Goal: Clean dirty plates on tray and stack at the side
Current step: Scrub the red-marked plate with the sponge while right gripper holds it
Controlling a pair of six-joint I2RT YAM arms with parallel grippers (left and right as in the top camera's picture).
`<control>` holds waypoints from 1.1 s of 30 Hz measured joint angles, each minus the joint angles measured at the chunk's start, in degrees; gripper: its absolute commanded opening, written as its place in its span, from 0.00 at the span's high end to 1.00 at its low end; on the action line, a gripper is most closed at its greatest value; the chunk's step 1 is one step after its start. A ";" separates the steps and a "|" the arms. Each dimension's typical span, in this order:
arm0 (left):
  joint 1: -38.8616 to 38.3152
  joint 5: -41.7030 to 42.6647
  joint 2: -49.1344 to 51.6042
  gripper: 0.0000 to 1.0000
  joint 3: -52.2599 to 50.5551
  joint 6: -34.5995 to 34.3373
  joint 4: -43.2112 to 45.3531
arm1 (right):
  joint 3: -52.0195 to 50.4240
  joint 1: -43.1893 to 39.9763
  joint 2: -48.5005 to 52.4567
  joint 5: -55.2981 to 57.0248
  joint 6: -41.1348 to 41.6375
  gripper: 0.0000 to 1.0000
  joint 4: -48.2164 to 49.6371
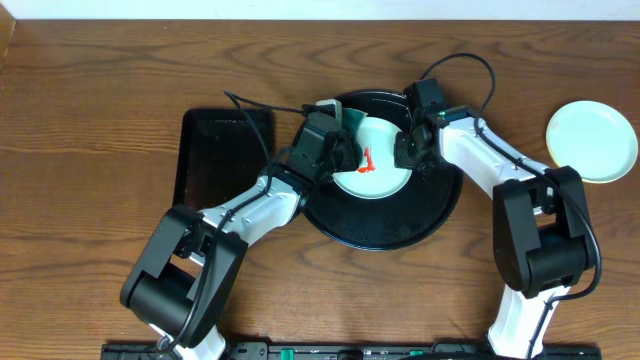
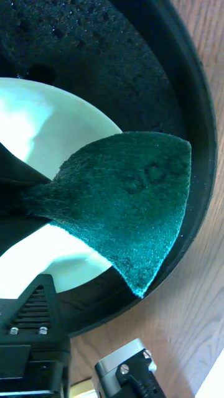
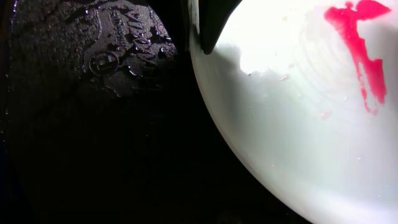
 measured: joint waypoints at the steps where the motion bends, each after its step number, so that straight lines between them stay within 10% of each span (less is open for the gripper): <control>1: -0.09 0.00 0.04 0.93 0.00 -0.52 0.00 | 0.00 0.00 0.00 0.00 0.00 0.99 0.00; 33: -2.23 -2.67 4.59 0.93 0.00 -4.42 -4.13 | 0.04 5.66 0.33 -2.91 -0.04 0.99 2.71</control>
